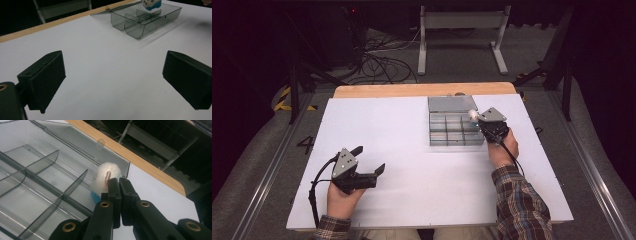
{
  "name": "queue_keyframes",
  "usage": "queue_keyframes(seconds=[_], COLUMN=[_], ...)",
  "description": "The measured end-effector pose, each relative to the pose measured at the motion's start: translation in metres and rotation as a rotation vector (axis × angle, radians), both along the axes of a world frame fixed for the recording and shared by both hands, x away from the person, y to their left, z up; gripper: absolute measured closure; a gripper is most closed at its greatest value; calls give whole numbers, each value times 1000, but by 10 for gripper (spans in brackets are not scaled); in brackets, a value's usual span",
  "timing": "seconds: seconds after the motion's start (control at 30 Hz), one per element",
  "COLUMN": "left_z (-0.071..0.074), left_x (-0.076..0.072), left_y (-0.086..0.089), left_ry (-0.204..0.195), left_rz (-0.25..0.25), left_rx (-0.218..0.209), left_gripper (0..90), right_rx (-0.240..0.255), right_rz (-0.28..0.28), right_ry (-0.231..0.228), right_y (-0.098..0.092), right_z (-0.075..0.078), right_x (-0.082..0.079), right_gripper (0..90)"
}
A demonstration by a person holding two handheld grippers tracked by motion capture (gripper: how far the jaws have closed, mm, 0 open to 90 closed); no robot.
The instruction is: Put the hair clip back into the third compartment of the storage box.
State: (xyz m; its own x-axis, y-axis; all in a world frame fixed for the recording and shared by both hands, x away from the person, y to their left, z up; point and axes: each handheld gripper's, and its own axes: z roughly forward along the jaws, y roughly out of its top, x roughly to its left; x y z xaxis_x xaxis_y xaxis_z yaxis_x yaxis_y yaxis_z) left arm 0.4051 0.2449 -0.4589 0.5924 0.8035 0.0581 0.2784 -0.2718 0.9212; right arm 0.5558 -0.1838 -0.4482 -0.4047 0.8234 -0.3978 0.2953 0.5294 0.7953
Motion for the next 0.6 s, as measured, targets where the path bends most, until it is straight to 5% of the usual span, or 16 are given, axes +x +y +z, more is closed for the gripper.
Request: queue_keyframes(seconds=[0.6], left_z=[0], left_x=[-1], left_y=[1], left_ry=[-2], left_rz=[2], left_rx=[1], left_gripper=[52], right_rx=[-128], right_rz=[53], right_ry=[17], right_y=[17], right_z=[-8], right_x=[-3], right_gripper=[877])
